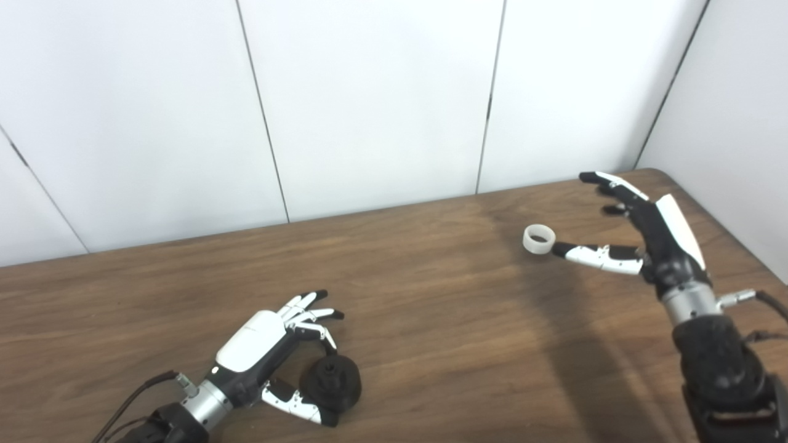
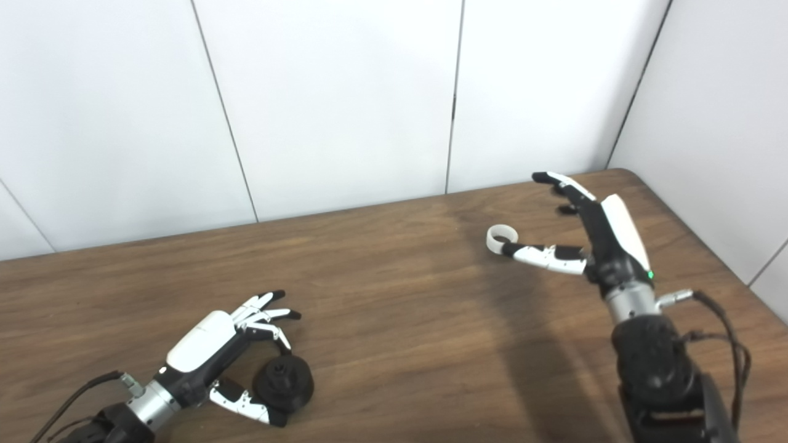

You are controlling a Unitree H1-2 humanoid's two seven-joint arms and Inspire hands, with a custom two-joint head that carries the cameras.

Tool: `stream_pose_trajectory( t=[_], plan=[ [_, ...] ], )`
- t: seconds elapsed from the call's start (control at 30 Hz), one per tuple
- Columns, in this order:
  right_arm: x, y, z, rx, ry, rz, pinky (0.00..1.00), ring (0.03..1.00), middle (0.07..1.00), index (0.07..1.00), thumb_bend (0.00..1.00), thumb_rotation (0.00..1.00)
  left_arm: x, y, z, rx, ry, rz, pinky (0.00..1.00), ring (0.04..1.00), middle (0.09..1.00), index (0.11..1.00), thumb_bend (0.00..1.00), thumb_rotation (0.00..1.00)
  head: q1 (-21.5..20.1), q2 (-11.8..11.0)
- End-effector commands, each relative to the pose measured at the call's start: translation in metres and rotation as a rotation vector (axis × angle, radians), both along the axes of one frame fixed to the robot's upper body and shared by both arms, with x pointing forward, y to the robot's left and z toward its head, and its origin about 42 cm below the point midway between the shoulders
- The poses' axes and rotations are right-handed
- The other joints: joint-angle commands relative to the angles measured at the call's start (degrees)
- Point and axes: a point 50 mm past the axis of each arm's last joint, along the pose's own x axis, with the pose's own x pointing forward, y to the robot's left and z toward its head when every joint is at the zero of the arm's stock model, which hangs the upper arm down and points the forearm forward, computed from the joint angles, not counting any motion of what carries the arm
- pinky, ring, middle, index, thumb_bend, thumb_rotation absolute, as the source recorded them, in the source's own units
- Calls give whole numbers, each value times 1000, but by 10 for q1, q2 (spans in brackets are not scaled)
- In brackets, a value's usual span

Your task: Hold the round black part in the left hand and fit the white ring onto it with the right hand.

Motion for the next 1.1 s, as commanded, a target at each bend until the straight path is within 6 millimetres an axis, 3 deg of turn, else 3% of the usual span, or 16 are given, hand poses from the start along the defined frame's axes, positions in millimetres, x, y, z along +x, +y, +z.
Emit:
stream_pose_trajectory(
  t=[0.0,0.17,0.3,0.37,0.63,0.8,1.07],
  plan=[
    [14,-9,31,-135,-72,22,822,894,860,734,688,202,1,16,-11,100,29,17,1000,1000,867,478,525,60,-3,0],
    [35,-21,41,-229,-15,10,854,914,829,634,815,164,0,20,-11,90,38,28,1000,1000,868,480,525,58,-13,-6],
    [52,-27,47,-341,1,15,807,908,821,622,884,143,0,24,-11,91,41,33,1000,1000,872,480,525,58,-20,-11],
    [59,-29,47,-384,-1,17,844,913,822,616,916,123,0,25,-11,93,37,35,1000,1000,872,480,525,58,-20,-11],
    [97,-33,47,-552,88,35,990,977,860,641,950,129,-3,28,-14,88,45,34,1000,1000,872,480,525,58,-37,-22],
    [118,-30,50,-710,167,80,999,1000,892,676,940,206,-4,28,-15,93,52,30,1000,1000,874,480,525,59,-39,-25],
    [140,-19,48,-848,250,117,1000,1000,911,710,959,209,-7,29,-16,91,55,29,1000,1000,871,480,525,59,-40,-30]
  ],
)
